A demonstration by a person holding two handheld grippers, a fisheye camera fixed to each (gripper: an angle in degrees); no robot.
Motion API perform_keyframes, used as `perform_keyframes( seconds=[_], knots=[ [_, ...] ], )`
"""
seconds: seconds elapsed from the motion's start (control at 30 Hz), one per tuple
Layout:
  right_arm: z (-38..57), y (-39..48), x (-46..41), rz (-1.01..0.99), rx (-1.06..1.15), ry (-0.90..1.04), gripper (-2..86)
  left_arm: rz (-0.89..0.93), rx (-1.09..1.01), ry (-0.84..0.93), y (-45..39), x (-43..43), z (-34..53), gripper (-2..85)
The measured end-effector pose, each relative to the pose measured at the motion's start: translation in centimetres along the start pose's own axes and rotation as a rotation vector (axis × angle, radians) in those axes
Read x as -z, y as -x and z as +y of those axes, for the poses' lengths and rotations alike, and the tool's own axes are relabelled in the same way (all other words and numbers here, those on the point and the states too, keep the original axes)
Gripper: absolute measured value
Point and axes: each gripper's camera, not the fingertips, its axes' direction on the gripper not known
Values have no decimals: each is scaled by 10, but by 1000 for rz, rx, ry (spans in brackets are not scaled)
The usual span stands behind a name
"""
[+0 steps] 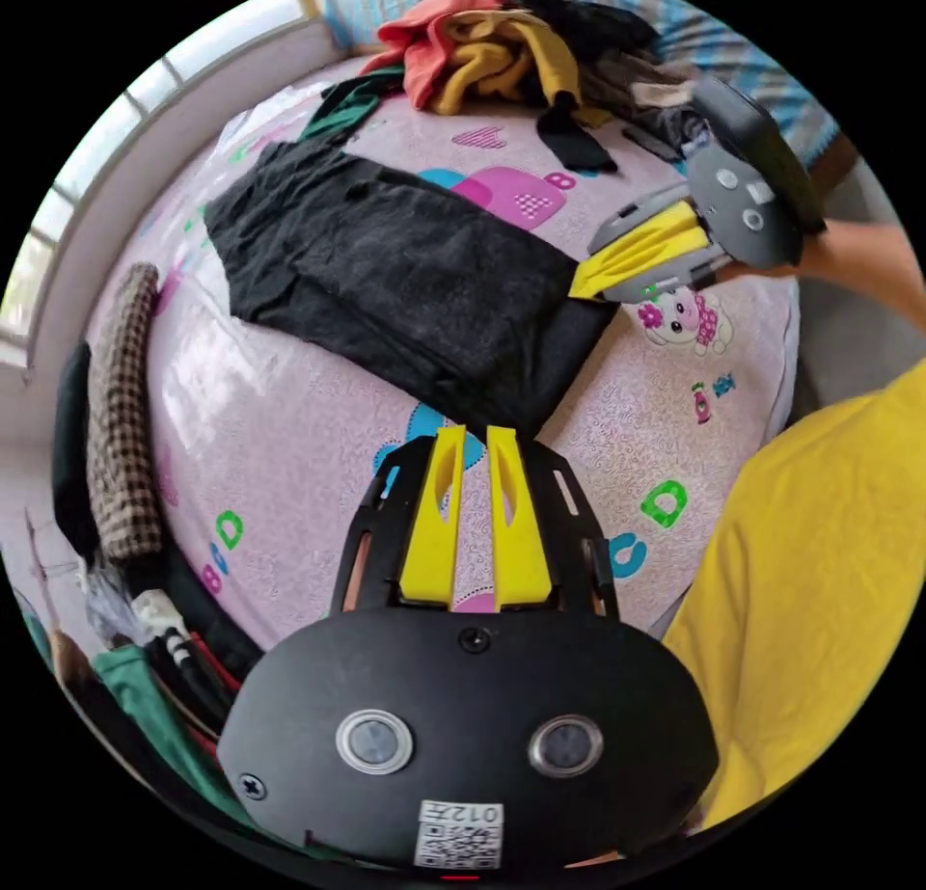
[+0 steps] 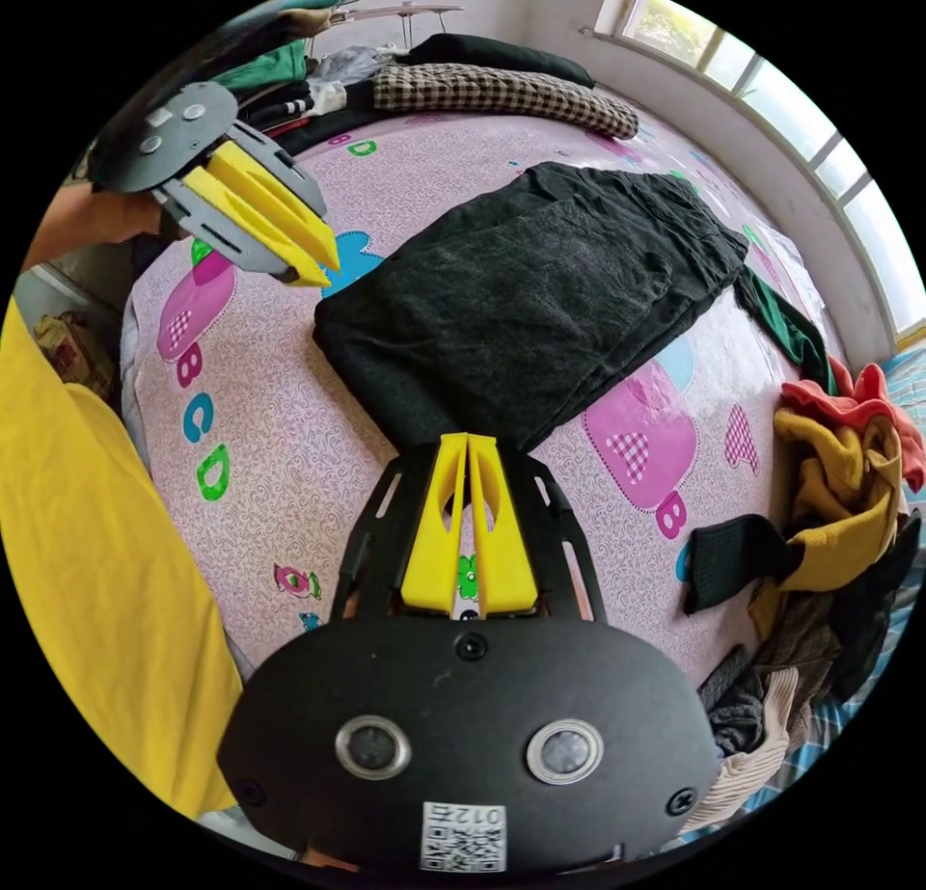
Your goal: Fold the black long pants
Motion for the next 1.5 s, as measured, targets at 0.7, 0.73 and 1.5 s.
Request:
perform_keyframes(
  seconds=[0.7, 0.73, 1.5],
  knots=[
    [-9, 48, 58, -1, 48, -101, 31, -88, -377, 100, -78, -78, -20, 23],
    [-8, 57, 61, 24, 87, -100, 39, -69, -366, 94, -75, -76, -19, 21],
    [-96, 143, 35, 250, 320, 84, 39, -320, -333, -37, -155, -74, 23, 138]
  ],
)
